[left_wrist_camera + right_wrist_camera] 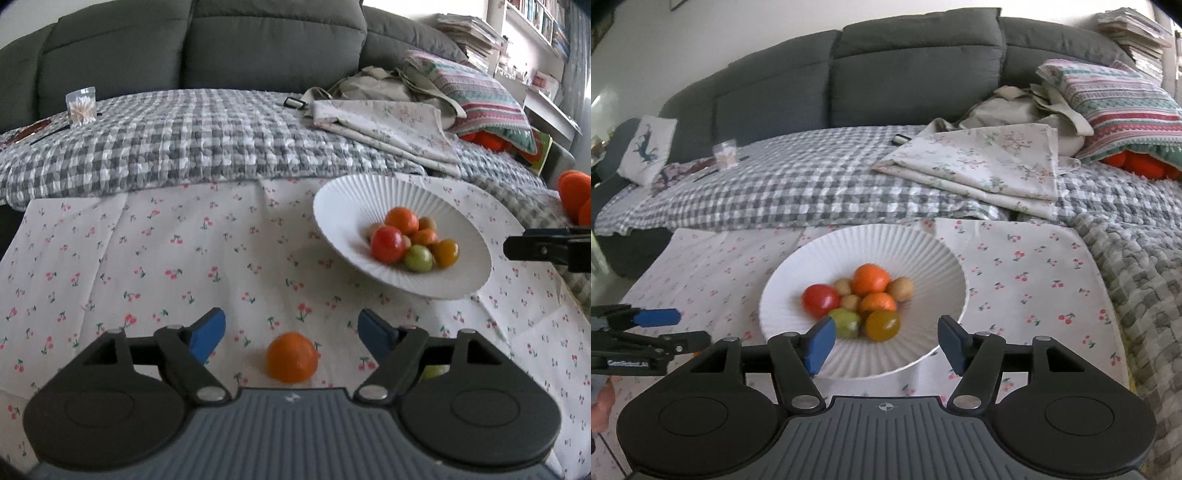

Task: Organize fruits
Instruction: 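Move both open tools back toward the mandarin and green fruit, then grasp the mandarin with the left tool while the right tool grasps the green fruit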

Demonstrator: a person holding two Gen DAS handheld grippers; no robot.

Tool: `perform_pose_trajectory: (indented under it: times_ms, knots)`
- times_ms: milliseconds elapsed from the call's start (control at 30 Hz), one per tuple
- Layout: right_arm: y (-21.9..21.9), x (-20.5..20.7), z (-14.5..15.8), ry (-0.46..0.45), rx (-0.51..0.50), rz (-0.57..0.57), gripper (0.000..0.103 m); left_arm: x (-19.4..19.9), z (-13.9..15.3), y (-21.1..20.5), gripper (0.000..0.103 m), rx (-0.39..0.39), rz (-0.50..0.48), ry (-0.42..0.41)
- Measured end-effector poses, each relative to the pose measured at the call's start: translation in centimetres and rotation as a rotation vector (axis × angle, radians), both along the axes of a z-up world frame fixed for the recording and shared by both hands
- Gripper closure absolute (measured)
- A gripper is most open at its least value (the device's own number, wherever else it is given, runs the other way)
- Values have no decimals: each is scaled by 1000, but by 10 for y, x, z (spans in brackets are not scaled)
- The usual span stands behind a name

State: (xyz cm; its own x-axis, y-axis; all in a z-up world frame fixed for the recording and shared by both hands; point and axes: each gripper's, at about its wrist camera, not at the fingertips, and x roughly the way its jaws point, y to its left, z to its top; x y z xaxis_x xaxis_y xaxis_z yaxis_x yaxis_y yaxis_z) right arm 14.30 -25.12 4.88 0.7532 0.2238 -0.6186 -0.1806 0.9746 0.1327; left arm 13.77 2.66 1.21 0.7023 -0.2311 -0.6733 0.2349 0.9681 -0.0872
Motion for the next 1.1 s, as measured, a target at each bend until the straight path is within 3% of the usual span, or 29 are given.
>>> perform_pose_trajectory:
  times_ms: [100, 667, 767, 933, 1100]
  knots:
    - [7, -8, 1, 3, -7, 29, 36, -3, -4, -4, 24, 15, -18, 13]
    - [26, -17, -10, 59, -19, 116, 35, 2, -22, -10, 27, 90, -42, 42]
    - [28, -18, -13, 68, -18, 131, 35, 3, -23, -10, 34, 97, -43, 39]
    - [34, -17, -20, 93, -26, 155, 35, 5, -26, -10, 69, 101, -47, 51]
    - [43, -17, -27, 115, -33, 188, 35, 5, -23, -8, 70, 93, -39, 42]
